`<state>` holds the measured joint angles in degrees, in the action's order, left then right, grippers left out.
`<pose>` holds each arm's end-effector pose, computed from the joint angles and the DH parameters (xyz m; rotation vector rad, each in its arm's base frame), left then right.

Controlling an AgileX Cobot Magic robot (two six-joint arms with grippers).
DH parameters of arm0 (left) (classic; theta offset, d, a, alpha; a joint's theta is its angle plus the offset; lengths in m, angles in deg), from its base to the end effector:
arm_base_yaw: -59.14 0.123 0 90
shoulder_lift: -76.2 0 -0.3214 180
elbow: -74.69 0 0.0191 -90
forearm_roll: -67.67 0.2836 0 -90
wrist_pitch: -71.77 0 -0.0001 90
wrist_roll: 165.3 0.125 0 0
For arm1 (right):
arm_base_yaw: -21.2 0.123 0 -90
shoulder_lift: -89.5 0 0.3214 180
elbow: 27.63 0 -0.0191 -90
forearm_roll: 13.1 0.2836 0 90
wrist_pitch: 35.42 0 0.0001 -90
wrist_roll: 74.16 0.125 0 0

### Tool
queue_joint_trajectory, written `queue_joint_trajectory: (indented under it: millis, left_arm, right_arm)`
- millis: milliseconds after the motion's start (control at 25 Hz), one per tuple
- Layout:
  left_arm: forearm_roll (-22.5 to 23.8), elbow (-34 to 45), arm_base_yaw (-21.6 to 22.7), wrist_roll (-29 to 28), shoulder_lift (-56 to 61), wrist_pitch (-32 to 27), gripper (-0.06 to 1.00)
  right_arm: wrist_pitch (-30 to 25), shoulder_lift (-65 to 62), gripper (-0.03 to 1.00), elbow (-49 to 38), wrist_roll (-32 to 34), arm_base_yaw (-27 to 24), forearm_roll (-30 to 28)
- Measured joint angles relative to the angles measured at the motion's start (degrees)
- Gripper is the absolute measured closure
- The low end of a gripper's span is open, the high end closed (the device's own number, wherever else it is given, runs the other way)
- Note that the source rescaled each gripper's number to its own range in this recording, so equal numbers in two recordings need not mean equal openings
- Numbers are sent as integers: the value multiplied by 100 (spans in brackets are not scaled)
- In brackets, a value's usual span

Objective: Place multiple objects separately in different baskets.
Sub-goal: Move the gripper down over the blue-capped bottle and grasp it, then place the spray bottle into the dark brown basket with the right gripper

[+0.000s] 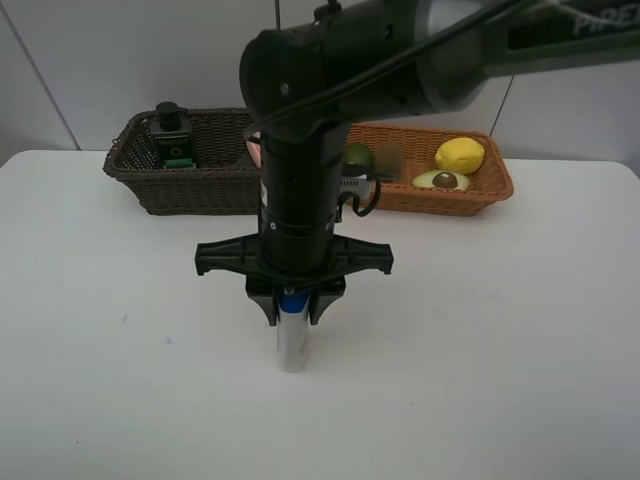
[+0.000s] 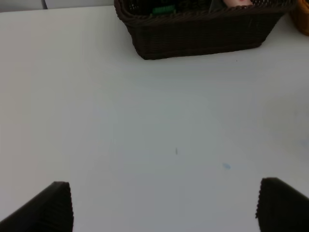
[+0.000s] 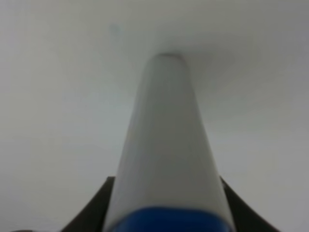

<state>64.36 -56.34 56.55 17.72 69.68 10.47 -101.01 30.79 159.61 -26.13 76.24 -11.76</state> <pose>0.0147 -0.0070 0.2796 0.1032 2.0350 -0.0643 0.2467 0.3575 0.1745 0.1763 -3.1237 -0.0284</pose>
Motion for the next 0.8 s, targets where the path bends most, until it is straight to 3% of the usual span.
queue_joint_trajectory:
  millis: [280, 480, 640, 800]
  left_arm:
    - [0, 0, 0, 0, 0, 0, -5]
    - [0, 0, 0, 0, 0, 0, -5]
    - [0, 0, 0, 0, 0, 0, -5]
    - [0, 0, 0, 0, 0, 0, -5]
  right_arm:
    - [16, -641, 84, 539, -36, 0, -393]
    - [237, -1203, 84, 622, -36, 0, -1376]
    - [820, -1369, 84, 622, -36, 0, -2226]
    - [2011, -1171, 84, 622, -61, -27, -2870]
